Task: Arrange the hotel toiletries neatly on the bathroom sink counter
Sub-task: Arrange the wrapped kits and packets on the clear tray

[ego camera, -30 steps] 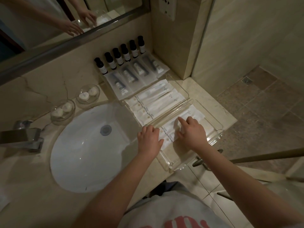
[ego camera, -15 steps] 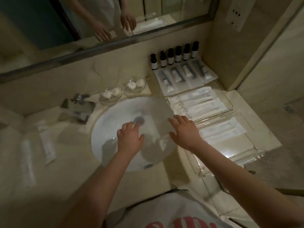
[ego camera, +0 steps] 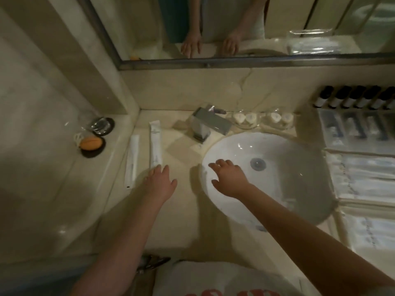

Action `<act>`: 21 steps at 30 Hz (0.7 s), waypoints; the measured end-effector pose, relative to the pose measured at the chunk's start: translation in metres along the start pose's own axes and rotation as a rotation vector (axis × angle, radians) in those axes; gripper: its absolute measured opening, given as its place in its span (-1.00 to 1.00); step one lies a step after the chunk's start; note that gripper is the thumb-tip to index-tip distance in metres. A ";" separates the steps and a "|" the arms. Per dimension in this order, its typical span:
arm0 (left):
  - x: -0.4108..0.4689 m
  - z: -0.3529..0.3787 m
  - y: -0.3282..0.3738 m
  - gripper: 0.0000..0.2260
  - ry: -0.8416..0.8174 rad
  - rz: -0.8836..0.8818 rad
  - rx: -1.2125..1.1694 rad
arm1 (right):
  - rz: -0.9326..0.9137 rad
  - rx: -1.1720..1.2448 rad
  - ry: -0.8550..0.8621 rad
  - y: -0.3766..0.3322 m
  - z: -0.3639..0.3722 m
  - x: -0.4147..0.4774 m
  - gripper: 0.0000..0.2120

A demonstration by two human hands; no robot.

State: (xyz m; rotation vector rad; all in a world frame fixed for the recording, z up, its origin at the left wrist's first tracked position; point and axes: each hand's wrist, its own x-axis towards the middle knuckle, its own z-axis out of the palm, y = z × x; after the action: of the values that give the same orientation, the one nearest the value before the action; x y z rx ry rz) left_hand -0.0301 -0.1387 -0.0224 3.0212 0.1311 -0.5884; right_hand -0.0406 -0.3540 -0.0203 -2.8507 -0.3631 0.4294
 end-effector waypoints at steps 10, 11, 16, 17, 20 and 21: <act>0.048 -0.016 -0.107 -0.56 0.067 -0.186 -0.099 | -0.108 0.012 -0.126 -0.104 -0.003 0.120 -0.47; 0.053 -0.017 -0.111 -0.58 0.070 -0.182 -0.102 | -0.095 0.022 -0.138 -0.112 -0.001 0.131 -0.48; 0.076 -0.009 -0.122 -0.60 0.056 -0.234 -0.194 | 0.001 0.001 -0.107 -0.143 0.010 0.169 -0.49; 0.080 -0.006 -0.123 -0.60 0.053 -0.239 -0.205 | 0.023 -0.007 -0.091 -0.148 0.014 0.174 -0.48; 0.088 -0.001 -0.125 -0.60 0.058 -0.255 -0.258 | 0.076 -0.039 -0.045 -0.158 0.027 0.187 -0.46; 0.091 0.001 -0.125 -0.59 0.059 -0.263 -0.283 | 0.079 -0.069 -0.028 -0.161 0.032 0.191 -0.47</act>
State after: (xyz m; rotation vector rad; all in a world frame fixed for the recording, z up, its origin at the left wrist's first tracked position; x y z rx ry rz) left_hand 0.0420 -0.0078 -0.0627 2.7635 0.5700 -0.4525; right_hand 0.0929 -0.1437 -0.0560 -2.9363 -0.2764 0.4818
